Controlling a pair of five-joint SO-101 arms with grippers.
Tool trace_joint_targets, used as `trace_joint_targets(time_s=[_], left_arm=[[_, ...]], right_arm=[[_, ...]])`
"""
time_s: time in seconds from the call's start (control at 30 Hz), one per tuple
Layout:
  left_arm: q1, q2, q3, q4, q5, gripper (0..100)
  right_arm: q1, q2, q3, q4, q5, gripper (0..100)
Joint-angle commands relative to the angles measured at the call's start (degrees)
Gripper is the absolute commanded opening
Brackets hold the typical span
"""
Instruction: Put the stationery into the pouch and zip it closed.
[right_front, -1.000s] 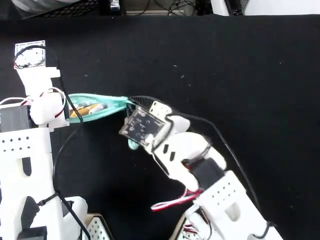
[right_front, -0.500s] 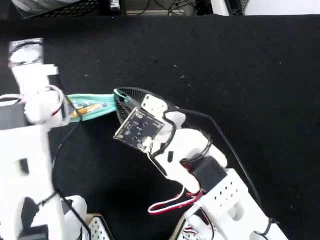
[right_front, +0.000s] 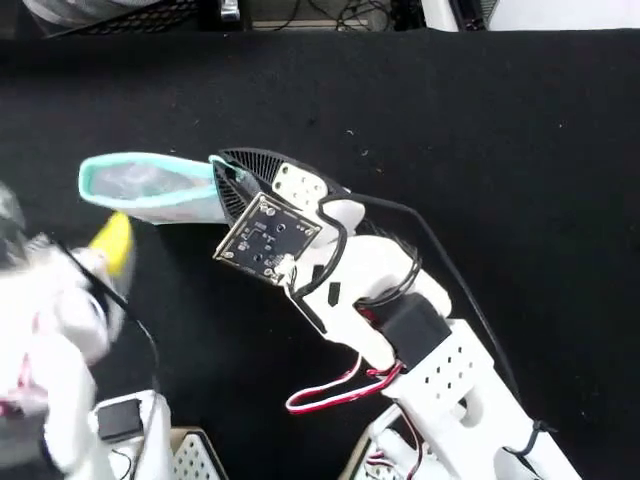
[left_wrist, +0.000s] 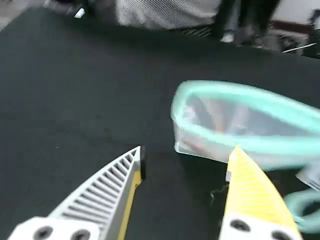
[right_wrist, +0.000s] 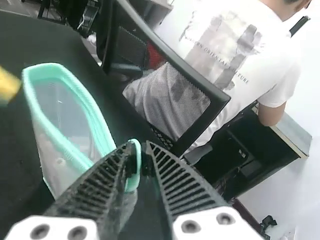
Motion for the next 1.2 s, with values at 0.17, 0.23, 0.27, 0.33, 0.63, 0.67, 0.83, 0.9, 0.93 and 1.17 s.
trace_joint_targets(time_s=[0.17,0.23,0.27,0.33,0.63,0.67,0.83,0.9,0.93,1.17], left_arm=[[19.82,-6.68,10.07,2.11,-11.25,28],[19.65,-6.68,14.73,-2.37,-9.32,28],[19.56,-6.68,17.54,-5.27,-8.35,28],[17.80,-6.68,23.34,-12.04,-6.42,28],[12.00,-6.68,35.56,-30.33,5.71,28],[12.00,-6.68,35.56,-30.33,5.71,28],[11.56,-6.68,35.47,-30.42,8.62,35],[11.56,-6.68,35.30,-30.42,9.23,35],[11.56,-6.86,35.30,-30.42,9.05,35],[11.56,-6.95,35.56,-30.42,8.79,35]], right_arm=[[-0.88,0.31,-4.62,0.18,0.35,1.2],[-0.88,0.31,-4.44,1.58,0.44,1.2],[-0.97,0.22,-4.53,2.73,0.44,1.2],[-0.97,0.13,-4.53,4.48,0.44,1.2],[-3.43,-5.49,-4.18,11.87,0.53,1.2],[-4.31,-6.11,-4.18,12.66,0.53,1.2],[-6.15,-7.78,-2.95,16.88,0.53,1.2],[-6.15,-8.75,-1.27,17.49,0.53,1.5],[-5.98,-9.36,-0.22,17.49,0.44,1.5],[-6.15,-15.87,5.23,22.51,-6.15,15.9]])
